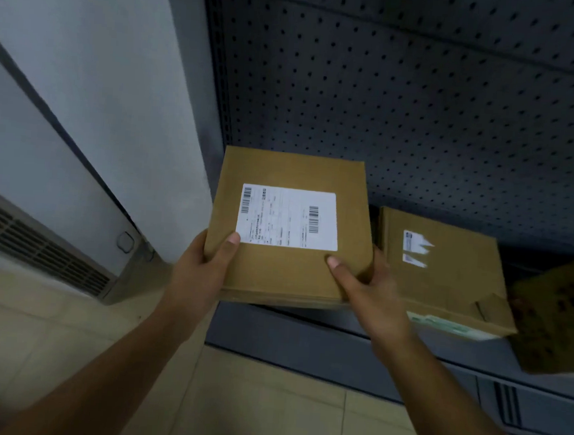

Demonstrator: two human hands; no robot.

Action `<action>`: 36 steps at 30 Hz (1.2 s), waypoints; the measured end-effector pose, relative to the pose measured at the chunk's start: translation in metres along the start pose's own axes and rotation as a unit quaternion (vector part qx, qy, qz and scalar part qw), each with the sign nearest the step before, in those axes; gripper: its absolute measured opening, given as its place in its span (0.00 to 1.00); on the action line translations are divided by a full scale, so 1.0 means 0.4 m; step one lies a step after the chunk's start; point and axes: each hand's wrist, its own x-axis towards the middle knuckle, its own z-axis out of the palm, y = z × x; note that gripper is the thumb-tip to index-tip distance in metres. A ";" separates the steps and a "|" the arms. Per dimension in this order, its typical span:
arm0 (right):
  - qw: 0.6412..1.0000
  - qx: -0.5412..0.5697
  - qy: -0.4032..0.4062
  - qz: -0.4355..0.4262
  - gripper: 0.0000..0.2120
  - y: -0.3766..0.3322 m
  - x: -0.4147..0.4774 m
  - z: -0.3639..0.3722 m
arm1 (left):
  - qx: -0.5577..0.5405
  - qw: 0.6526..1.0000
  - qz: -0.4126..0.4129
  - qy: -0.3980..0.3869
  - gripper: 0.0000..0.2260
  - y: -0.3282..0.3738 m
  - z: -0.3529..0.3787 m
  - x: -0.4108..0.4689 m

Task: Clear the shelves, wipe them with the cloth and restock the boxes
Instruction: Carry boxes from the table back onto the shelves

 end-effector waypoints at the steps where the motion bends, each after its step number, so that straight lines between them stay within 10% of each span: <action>1: 1.000 0.004 -0.001 -0.005 0.28 -0.016 -0.014 -0.011 | -0.004 1.000 0.005 0.002 0.16 0.015 -0.002 -0.019; 16: 0.998 0.018 0.045 -0.029 0.27 -0.242 -0.242 -0.229 | 0.019 0.995 0.079 -0.061 0.13 0.256 -0.006 -0.242; 36: 0.940 0.087 0.329 0.023 0.32 -0.236 -0.793 -0.497 | 0.112 0.928 0.153 -0.320 0.22 0.389 0.161 -0.619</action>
